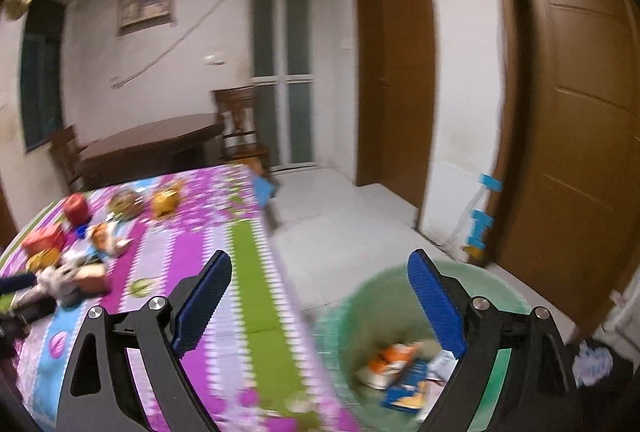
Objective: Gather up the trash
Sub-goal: 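Move both open tools back over the table, then grasp the tan sponge with the left tool while the right tool grasps the grey towel ball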
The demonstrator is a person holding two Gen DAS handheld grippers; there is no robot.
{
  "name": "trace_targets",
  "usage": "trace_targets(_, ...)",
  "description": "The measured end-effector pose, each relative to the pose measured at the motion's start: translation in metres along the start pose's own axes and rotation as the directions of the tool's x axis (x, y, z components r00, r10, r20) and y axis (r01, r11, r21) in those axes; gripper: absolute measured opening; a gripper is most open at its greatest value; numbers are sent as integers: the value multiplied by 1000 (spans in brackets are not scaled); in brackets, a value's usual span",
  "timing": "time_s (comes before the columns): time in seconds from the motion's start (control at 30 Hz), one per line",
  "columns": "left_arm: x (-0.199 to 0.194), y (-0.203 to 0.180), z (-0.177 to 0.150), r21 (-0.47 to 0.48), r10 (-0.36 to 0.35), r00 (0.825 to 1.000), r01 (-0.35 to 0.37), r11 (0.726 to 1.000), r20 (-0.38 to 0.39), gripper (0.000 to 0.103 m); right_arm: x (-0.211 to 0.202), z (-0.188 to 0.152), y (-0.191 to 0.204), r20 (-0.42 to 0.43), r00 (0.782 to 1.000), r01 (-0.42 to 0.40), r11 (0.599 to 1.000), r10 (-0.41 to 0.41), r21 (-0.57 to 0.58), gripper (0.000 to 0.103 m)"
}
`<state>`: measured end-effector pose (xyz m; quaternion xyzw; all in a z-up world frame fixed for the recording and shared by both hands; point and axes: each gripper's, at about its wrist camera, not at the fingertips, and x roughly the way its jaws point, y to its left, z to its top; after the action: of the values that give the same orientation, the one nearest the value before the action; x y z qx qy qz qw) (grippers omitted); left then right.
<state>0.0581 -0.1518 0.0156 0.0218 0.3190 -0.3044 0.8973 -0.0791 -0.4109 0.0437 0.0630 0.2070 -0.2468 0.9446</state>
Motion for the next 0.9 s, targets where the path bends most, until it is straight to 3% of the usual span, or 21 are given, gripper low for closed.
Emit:
trace_targets(0.13,-39,61,-8,-140,124,991,-117,983,42,97,11,0,46,-24,995,-95,995,94,-31,90)
trace_targets(0.27,-63,103,-22,-245,253,967,-238,940,28,97,19,1,91,-45,980,-197,979,194,-61,90)
trace_targets(0.47,-58,132,-42,-316,234,971,-239,918,-54,97,30,-4,166,-92,934,-357,923,346,-147,90)
trace_targets(0.6,-42,128,-46,-273,295,951,-310,911,-94,97,52,-8,204,-188,872,-480,865,452,-144,84)
trace_targets(0.63,-35,128,-45,-262,307,946,-324,909,-106,97,57,-10,210,-219,848,-516,846,482,-137,77)
trace_targets(0.7,-28,129,-47,-263,309,943,-331,906,-123,97,69,-13,231,-279,798,-583,802,535,-129,73)
trace_targets(0.77,-23,132,-47,-272,307,942,-334,903,-138,97,78,-15,250,-300,779,-609,779,551,-151,73)
trace_targets(0.9,-11,141,-50,-296,287,941,-330,896,-181,86,85,-18,281,-332,741,-662,716,583,-220,73)
